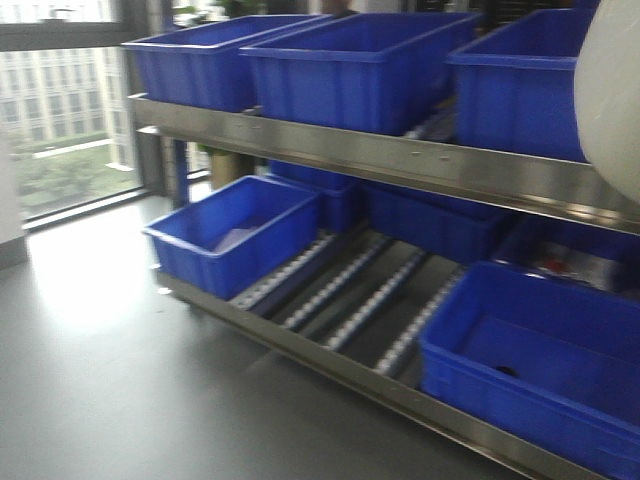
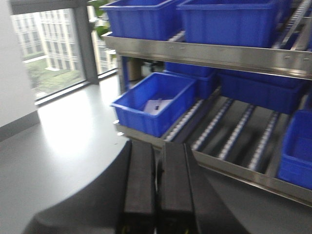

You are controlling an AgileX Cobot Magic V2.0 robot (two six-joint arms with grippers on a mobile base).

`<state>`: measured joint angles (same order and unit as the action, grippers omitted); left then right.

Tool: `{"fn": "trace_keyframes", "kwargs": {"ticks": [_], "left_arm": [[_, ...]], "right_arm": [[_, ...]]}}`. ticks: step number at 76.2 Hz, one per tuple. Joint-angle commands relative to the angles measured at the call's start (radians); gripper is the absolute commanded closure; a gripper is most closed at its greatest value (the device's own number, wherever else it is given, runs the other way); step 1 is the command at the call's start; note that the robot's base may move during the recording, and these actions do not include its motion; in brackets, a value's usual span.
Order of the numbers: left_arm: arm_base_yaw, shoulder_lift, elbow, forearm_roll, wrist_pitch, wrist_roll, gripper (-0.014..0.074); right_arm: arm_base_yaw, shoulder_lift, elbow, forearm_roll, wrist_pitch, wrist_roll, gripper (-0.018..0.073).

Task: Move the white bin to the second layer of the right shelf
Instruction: 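Drive up to the shelf rack carrying the bin in the right gripper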

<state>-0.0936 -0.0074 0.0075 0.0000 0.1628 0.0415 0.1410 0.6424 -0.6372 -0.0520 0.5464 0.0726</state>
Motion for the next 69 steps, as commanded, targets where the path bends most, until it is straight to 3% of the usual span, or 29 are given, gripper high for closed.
{"fn": "trace_keyframes", "kwargs": {"ticks": [1, 69], "left_arm": [[-0.005, -0.016, 0.037, 0.000, -0.085, -0.003, 0.0512], [-0.005, -0.016, 0.037, 0.000, -0.085, -0.003, 0.0512]], "right_arm": [[-0.006, 0.002, -0.033, -0.003, -0.091, 0.001, 0.0504], [-0.006, 0.002, -0.033, -0.003, -0.091, 0.001, 0.0504]]}}
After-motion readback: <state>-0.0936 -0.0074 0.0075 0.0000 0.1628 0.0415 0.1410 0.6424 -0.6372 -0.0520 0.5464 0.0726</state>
